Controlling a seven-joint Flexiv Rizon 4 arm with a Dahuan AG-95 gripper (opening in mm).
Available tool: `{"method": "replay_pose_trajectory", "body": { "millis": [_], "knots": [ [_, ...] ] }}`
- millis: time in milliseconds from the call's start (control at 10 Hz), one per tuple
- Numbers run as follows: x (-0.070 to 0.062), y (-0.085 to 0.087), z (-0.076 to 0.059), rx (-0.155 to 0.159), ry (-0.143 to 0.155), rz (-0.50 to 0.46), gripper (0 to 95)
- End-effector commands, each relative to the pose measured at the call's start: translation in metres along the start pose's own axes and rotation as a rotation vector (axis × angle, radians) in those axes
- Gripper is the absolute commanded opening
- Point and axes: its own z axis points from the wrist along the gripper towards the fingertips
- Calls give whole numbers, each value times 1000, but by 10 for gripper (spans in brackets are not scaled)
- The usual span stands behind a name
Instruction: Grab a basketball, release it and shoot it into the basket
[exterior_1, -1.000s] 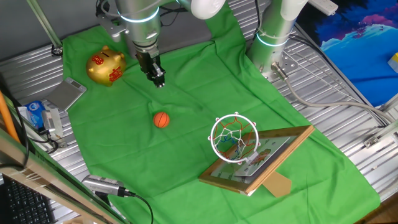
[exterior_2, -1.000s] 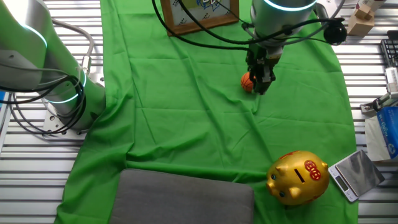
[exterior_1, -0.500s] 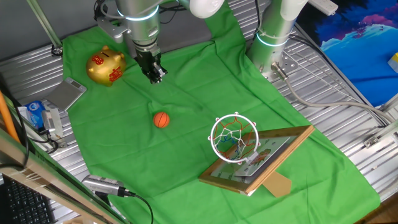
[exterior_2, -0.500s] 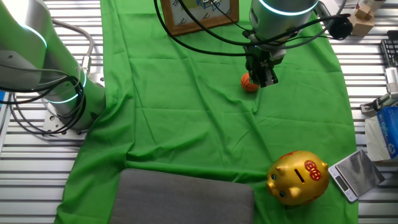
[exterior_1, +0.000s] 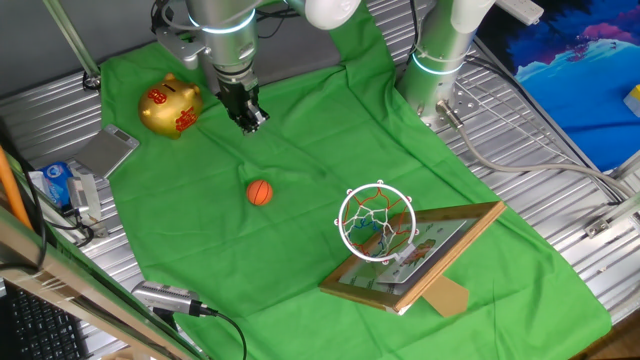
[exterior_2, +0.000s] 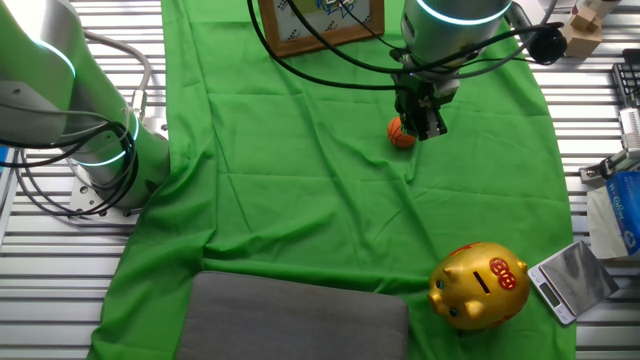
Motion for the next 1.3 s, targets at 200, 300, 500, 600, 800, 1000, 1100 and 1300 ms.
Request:
{"method": "replay_pose_trajectory", "body": {
  "millis": [200, 300, 500, 600, 800, 1000, 1100, 1300],
  "knots": [
    [0, 0, 0, -1, 0, 1, 0],
    [0, 0, 0, -1, 0, -4, 0],
    [0, 0, 0, 1, 1, -6, 0],
    [0, 0, 0, 3, 2, -8, 0],
    [0, 0, 0, 5, 3, -9, 0],
    [0, 0, 0, 7, 3, -9, 0],
    [0, 0, 0, 7, 3, -9, 0],
    [0, 0, 0, 7, 3, -10, 0]
  ]
}}
